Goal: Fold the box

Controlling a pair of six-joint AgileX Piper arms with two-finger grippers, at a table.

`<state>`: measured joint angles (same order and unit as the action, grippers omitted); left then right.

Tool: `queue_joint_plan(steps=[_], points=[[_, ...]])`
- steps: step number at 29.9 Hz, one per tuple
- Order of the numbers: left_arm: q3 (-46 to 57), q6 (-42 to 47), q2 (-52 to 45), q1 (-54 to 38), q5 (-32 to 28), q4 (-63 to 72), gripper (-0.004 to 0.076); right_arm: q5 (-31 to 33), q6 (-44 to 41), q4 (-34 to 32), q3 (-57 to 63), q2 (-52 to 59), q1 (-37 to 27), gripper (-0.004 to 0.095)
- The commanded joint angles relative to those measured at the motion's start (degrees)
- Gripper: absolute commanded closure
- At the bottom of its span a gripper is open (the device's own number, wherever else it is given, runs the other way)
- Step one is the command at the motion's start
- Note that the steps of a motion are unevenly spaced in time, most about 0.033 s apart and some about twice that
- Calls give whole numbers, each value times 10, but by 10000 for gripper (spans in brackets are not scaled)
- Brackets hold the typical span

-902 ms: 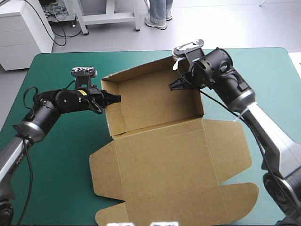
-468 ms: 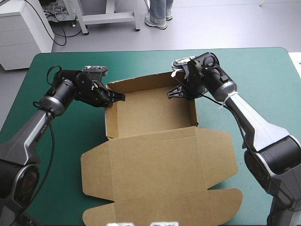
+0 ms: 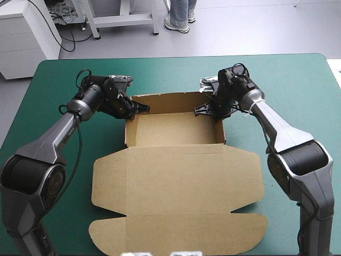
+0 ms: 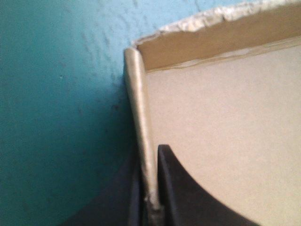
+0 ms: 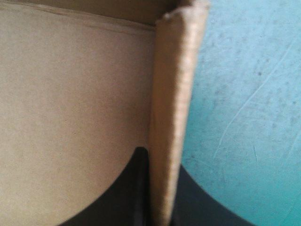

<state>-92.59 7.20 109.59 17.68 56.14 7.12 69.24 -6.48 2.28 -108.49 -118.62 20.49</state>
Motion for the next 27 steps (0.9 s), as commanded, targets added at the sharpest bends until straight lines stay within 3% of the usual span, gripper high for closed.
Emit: queue_joint_plan(steps=[1,6,9,14,19,27], points=[[-5,-22,7,17,-2,-16,731,-26,38,0,-15,13,1,925],[-5,-22,13,33,-5,-39,714,-13,43,0,-21,12,1,918],[-12,-23,12,33,12,-40,648,-1,46,0,-37,12,1,861],[-41,-24,12,31,59,-40,496,25,46,5,-89,12,1,648],[-81,-19,11,31,98,-40,427,25,46,18,-121,13,1,466],[-161,2,11,31,159,-49,425,25,46,30,-123,13,1,450]])
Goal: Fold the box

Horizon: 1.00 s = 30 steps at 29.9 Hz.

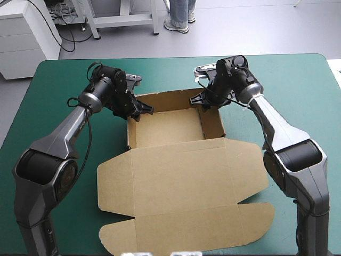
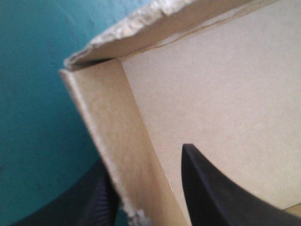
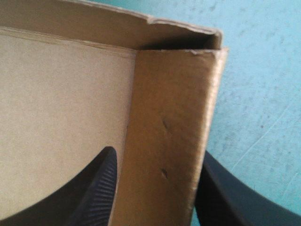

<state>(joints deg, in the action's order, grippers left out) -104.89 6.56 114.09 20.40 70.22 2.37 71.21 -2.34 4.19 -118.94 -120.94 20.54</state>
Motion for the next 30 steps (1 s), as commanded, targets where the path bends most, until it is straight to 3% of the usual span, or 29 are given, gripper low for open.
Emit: queue_joint_plan(steps=[1,16,23,30], points=[[-44,10,-34,4,24,-7,425,5,5,11,-19,36,0,450],[-59,31,-82,4,38,-53,423,5,5,-18,-19,101,0,445],[-59,24,-134,4,38,-56,266,5,5,-2,-19,158,0,445],[-59,24,-189,4,38,-50,255,5,5,29,-19,214,0,446]])
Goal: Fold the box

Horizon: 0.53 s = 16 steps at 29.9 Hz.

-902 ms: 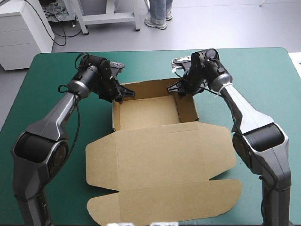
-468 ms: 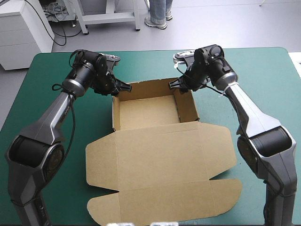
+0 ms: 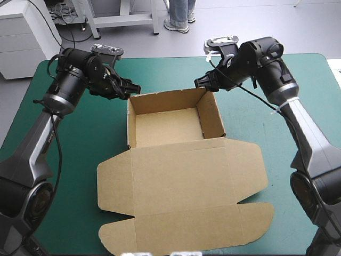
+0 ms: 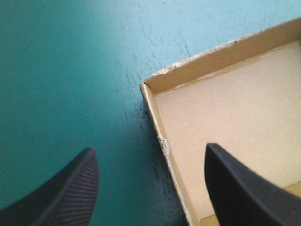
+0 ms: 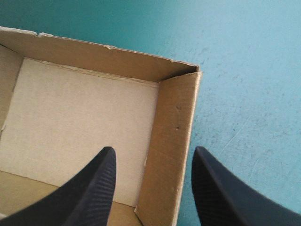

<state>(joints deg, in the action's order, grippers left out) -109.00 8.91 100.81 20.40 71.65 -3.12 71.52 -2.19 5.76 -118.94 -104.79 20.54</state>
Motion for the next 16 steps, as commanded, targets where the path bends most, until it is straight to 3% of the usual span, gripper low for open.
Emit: queue_joint_plan(steps=[1,10,16], points=[[-18,0,-69,4,23,6,255,2,4,18,-19,62,0,446],[-9,-34,-217,4,23,6,259,2,26,27,-19,123,6,446],[96,-56,-327,4,23,-4,262,2,28,5,-8,118,6,446]])
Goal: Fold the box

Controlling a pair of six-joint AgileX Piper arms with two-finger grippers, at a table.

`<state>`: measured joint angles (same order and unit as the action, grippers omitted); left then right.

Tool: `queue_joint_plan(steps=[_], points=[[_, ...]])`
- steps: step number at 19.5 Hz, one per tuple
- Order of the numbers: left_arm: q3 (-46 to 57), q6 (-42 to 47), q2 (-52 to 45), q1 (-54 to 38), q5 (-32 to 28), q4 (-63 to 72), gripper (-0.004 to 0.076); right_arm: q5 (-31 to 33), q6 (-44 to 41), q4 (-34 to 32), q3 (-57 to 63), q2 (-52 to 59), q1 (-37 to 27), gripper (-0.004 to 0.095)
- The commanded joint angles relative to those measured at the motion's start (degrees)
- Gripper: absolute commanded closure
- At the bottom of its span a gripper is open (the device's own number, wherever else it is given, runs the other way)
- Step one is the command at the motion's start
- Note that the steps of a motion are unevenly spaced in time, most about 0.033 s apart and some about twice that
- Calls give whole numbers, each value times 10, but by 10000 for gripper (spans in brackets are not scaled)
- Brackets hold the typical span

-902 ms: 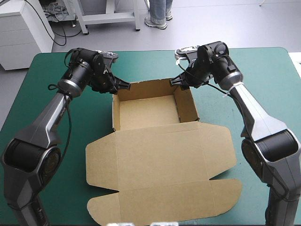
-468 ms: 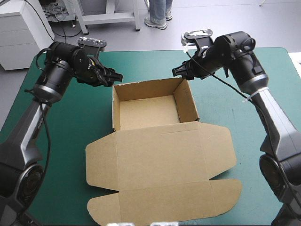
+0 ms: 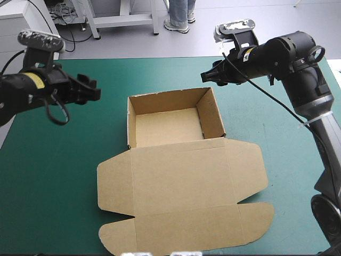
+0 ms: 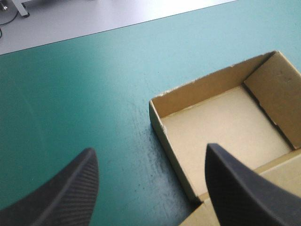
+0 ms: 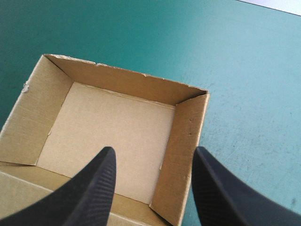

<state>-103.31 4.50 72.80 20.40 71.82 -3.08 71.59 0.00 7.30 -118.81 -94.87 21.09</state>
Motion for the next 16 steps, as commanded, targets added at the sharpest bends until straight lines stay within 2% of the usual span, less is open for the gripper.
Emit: queue_joint_plan(steps=[1,4,7,8,10,13,16], points=[[100,-14,-87,4,18,-22,262,1,5,-28,-6,6,0,446],[224,-13,-168,4,-22,-49,262,1,5,-51,-6,-31,0,446],[405,-12,-282,4,-110,-42,297,1,5,-59,-6,-99,0,446],[434,-12,-302,4,-121,-42,313,1,0,-62,-6,-110,0,446],[560,-3,-396,4,-165,-42,400,1,-8,-69,-6,-158,0,446],[675,14,-501,4,-205,-41,536,1,-19,-69,-6,-203,0,448],[747,17,-596,4,-234,-41,734,1,-24,-68,-6,-232,0,488]])
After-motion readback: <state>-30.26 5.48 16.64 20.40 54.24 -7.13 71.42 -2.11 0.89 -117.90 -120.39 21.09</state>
